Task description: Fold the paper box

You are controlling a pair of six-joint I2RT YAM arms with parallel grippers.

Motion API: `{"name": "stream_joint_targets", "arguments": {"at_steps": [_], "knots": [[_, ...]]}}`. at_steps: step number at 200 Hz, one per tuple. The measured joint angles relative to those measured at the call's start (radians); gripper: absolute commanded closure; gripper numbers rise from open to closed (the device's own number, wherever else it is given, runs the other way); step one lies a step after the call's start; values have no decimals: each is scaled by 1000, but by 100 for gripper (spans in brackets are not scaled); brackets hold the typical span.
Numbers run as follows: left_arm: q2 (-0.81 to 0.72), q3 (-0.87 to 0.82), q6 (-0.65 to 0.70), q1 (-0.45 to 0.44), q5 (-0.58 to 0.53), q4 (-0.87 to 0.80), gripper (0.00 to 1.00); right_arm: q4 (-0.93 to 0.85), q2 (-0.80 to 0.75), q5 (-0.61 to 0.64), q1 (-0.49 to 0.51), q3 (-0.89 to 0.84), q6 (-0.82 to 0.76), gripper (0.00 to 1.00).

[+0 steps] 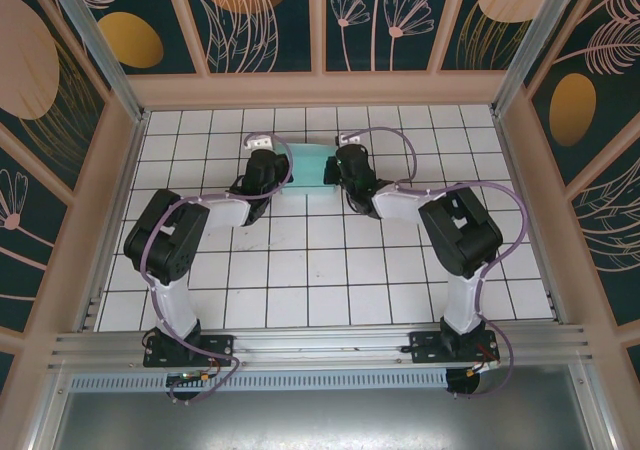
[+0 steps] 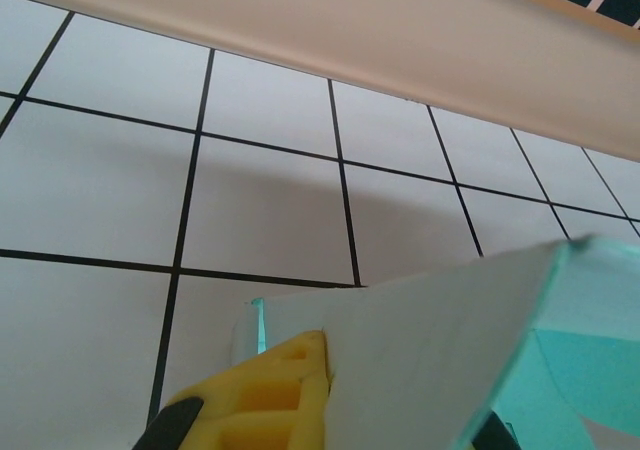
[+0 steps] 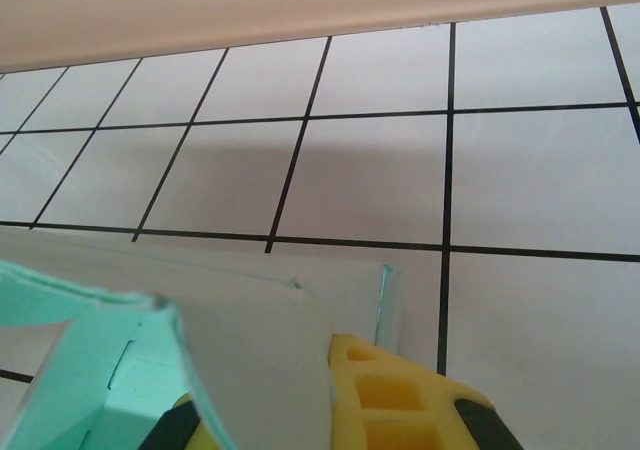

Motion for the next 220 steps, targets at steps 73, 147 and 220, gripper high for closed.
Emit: {"name": "stream_joint_targets", "arguments": {"at_steps": [73, 147, 220], "knots": [[7, -99, 0, -19, 0, 169, 100, 235, -18, 61, 38, -162, -13, 100], [65, -168, 0, -24, 8, 369, 100, 530, 42, 131, 83, -286, -58, 100], [83, -179, 0, -23, 0, 412, 100, 573, 18, 95, 80, -326, -94, 58]]}}
